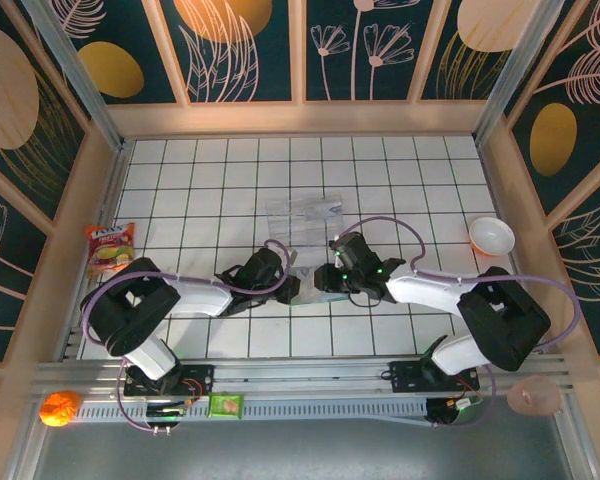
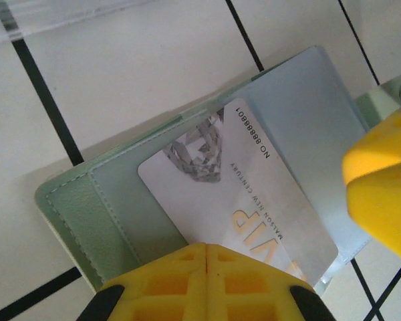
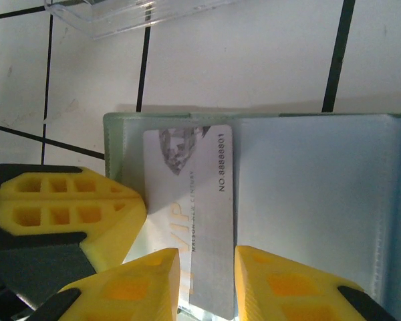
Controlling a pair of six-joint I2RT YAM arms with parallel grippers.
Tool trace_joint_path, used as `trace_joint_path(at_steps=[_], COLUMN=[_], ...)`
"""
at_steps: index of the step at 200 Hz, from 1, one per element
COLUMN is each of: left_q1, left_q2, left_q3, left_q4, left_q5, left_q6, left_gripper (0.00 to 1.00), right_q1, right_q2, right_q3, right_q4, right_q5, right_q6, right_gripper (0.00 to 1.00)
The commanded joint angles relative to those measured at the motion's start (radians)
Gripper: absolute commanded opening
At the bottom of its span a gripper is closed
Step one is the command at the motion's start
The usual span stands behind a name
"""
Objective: Take the credit cards out of the card holder
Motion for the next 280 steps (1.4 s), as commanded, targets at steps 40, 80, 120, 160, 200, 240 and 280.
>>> trace_joint_path(at_steps=[40,80,120,160,200,240,280], left_q1=[0.004,0.005,0.005,0.008,0.031,0.034,0.034], left_q2=[0.035,0.058,0.075,0.085,0.082,0.085,0.116], left_q3=[-0.061,-0.096,-0.086,-0.070,-0.084,-0.069,-0.064], left_q4=[-0.036,-0.041,-0.039,-0.045,-0.046,-0.046,-0.041], left_q5=[-0.003,0.017,0.030,0.043,0.058,0.076,0.087], left_q6=[-0.032,-0.041,-0.038,-0.028,-0.021,-0.014,-0.014], left_gripper=[0.00,0.00,0.00,0.00,0.00,0.00,0.00], right_q1=[-0.009,-0.020,-0.034,-0.066,-0.077,-0.080,-0.082], right_q2=[0.026,0.057,0.081,0.109,0.106,0.137,0.154], right_q3=[-0.003,-0.003,-0.009,-0.027,-0.039,-0.046,-0.055], right_q4=[0.023,0.037,0.082,0.097,0.077,0.148,0.200], right_q5=[-0.041,-0.047,-0.090,-0.133,-0.106,-0.212,-0.252], right_q6=[0.014,0.019,0.008,-0.002,-0.023,-0.035,-0.011], right_gripper=[0.28,0.27,0.26,0.25,0.26,0.26,0.17])
